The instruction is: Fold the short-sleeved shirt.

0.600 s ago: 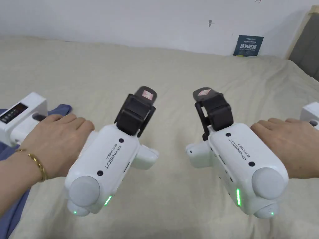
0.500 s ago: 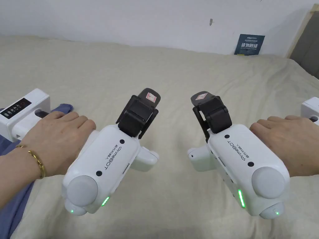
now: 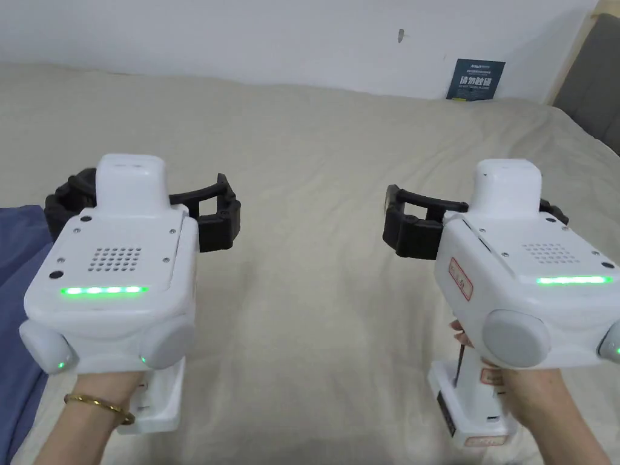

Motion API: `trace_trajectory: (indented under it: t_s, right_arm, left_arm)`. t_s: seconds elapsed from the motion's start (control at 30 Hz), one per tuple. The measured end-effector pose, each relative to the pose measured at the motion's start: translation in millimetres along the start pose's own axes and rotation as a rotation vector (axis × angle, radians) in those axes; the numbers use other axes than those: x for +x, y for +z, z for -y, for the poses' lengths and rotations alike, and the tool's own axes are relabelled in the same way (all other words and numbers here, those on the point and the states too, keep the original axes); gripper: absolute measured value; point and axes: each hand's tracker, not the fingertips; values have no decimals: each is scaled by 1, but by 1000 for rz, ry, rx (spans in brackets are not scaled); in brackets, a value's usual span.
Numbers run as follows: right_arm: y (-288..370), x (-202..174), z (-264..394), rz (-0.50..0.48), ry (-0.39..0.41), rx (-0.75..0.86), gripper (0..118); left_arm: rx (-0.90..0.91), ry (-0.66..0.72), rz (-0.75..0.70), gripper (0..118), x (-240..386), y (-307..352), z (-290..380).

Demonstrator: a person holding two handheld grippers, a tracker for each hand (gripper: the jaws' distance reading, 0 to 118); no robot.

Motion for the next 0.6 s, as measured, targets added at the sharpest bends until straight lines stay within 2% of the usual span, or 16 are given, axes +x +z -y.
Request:
trace_trajectory:
  t_s: [0.03, 0.13, 0.27, 0.6]
  right_arm:
    - [3, 0, 3, 1, -20, 3, 118]
    - [6, -2, 11, 19, 12, -13, 118]
    - [7, -4, 20, 15, 45, -45, 118]
    - [9, -3, 22, 15, 36, -47, 118]
  left_arm:
    - [9, -24, -4, 118, 2, 3, 4]
    - [18, -69, 8, 118, 9, 10, 12]
    - [-8, -60, 40, 118, 11, 16, 16]
    - [-21, -77, 64, 118, 10, 15, 19]
